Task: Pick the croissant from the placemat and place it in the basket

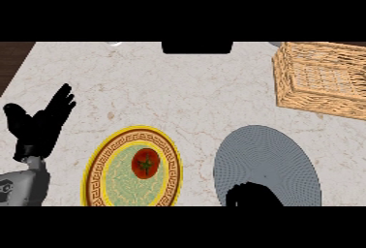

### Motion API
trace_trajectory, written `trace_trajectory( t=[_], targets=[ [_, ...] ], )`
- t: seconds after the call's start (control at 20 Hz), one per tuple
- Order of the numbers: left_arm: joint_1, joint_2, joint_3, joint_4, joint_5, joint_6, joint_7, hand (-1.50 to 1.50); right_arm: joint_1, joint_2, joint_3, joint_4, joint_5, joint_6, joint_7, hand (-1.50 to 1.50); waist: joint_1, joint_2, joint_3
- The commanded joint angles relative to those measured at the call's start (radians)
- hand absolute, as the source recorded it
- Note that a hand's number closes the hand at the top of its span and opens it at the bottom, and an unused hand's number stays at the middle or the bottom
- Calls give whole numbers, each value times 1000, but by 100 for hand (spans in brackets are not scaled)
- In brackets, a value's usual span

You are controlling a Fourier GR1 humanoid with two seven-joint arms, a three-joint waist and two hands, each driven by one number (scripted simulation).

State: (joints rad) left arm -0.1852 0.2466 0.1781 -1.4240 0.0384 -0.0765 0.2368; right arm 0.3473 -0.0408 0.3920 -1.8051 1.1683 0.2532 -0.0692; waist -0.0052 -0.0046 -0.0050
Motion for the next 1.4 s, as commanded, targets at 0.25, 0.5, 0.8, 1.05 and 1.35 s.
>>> trace_trajectory(
  t=[0.25,0.5,0.8,1.05,1.35],
  targets=[
    [-37,32,42,68,20,-18,-18,0,161,40,162,-288,-377,-94,-23,150,-23,2,5],
    [-61,14,19,11,13,7,56,0,191,41,140,-596,-348,-65,101,150,-13,1,5],
    [-15,-16,-15,9,-23,15,6,0,52,41,137,-697,-300,-88,349,150,1,4,4],
    [-11,-28,-13,-12,-16,24,12,0,-185,41,-18,-734,-355,-1,538,150,9,6,3],
    [-17,-5,-4,4,-11,-1,2,0,-535,41,-193,-669,-422,76,774,150,11,5,3]
  ],
)
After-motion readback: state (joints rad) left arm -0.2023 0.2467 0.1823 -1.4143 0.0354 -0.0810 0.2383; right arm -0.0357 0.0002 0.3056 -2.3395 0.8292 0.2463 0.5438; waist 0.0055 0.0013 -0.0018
